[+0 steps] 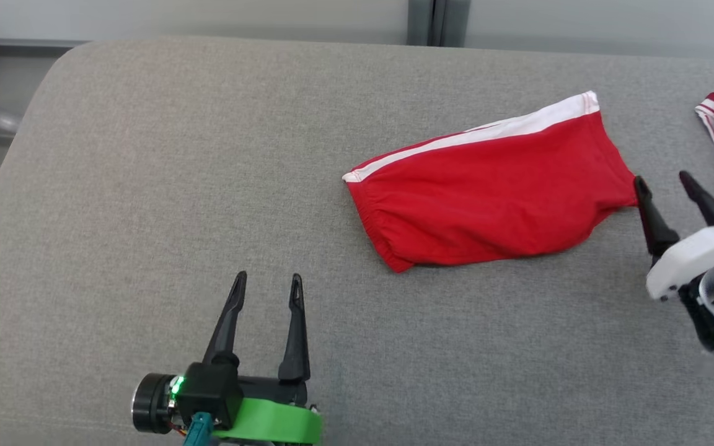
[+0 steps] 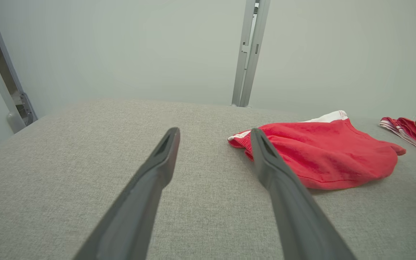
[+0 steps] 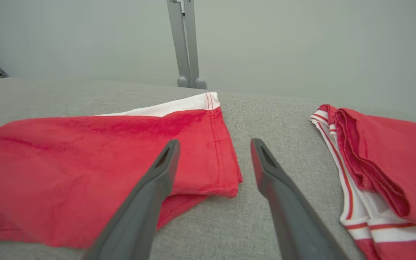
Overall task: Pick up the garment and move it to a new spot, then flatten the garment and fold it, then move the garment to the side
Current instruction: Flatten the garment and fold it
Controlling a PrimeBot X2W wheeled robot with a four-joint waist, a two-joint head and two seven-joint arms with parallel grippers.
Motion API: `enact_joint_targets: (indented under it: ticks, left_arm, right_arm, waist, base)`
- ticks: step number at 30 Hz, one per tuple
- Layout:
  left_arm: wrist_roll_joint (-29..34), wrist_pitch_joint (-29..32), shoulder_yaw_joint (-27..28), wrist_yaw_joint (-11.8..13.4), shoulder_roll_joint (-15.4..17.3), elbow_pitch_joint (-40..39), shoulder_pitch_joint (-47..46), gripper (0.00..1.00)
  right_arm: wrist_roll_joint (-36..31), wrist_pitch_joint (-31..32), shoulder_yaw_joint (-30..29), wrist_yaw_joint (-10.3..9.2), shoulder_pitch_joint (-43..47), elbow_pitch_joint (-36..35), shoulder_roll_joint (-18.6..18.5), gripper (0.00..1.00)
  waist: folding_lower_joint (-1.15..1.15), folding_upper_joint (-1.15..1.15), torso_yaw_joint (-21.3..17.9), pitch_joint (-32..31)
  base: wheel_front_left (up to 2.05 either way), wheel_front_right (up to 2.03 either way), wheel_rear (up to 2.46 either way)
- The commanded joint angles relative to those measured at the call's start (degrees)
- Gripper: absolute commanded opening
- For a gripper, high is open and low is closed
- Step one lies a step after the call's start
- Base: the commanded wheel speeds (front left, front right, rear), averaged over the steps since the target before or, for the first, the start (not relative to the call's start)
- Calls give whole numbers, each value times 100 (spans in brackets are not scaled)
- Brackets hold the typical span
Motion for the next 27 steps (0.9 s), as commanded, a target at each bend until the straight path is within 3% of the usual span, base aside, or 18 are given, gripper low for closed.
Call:
enact_joint_targets:
  ticks: [1,10,18,21,22,23,24,25,27]
  left_arm:
    - [84,-15,-58,55,-3,-39,-79,100]
    - [79,-15,-437,225,-3,-156,-447,100]
    - [11,-15,-598,301,-4,-190,-693,100]
    - [50,-15,-633,320,-3,-164,-758,100]
    - [61,-15,-635,319,-3,-162,-768,100]
    - [89,-15,-639,323,-3,-150,-775,100]
    - [99,-15,-629,332,-3,-142,-774,100]
    - [119,-15,-615,328,-3,-137,-776,100]
    - [123,-15,-578,321,-2,-122,-766,100]
  right_arm:
    - [-2,90,29,-9,-250,177,-93,100]
    - [194,1054,407,-9,-1628,1365,-444,100]
    - [472,1445,923,-9,-2134,1851,-577,100]
    - [675,1655,1176,-9,-2075,1969,-454,100]
    - [740,1718,1263,-4,-2067,1963,-436,90]
    - [830,1768,1365,-5,-2032,1952,-407,42]
    - [895,1799,1442,-4,-2013,1929,-396,26]
    - [956,1808,1531,-2,-1997,1897,-392,0]
    - [1087,1753,1670,-4,-1964,1824,-390,0]
  waist:
    - [0,0,289,338]
    - [0,0,602,1003]
    - [0,0,671,1360]
    - [0,0,651,1397]
    - [0,0,636,1400]
    - [0,0,612,1398]
    - [0,0,586,1389]
    - [0,0,546,1376]
    - [0,0,447,1334]
  base:
    - [0,0,0]
    - [0,0,0]
    - [0,0,0]
    - [0,0,0]
    - [0,0,0]
    - [0,0,0]
    - [0,0,0]
    - [0,0,0]
    - [0,0,0]
